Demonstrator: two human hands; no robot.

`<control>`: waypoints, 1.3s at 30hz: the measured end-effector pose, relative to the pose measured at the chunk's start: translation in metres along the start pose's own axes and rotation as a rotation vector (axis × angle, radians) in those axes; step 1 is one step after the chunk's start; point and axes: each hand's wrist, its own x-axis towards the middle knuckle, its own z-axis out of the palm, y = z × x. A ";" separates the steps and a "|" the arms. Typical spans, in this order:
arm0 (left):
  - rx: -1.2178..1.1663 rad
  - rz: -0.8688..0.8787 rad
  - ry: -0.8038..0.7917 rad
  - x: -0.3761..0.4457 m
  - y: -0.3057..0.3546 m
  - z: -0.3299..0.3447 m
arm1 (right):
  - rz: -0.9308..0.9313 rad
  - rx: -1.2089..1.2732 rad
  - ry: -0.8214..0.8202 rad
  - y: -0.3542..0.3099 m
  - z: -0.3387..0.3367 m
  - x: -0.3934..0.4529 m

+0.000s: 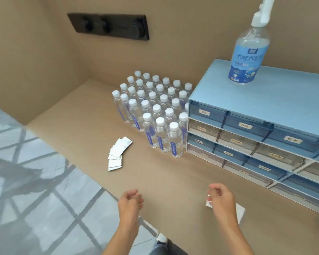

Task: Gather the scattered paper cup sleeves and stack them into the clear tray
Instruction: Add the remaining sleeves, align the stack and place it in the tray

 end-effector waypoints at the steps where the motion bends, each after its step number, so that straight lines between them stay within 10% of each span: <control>1: -0.025 -0.021 0.029 0.002 0.001 -0.009 | -0.015 -0.033 -0.067 -0.004 0.013 0.001; 13: -0.382 -0.239 0.188 0.089 0.050 -0.073 | -0.090 -0.306 -0.510 -0.078 0.185 0.025; 25: -0.726 -0.558 0.120 0.176 0.081 -0.063 | -0.224 -0.820 -0.529 -0.145 0.364 0.108; 39: -0.673 -0.562 0.260 0.200 0.079 -0.052 | -0.397 -1.117 -0.665 -0.126 0.420 0.120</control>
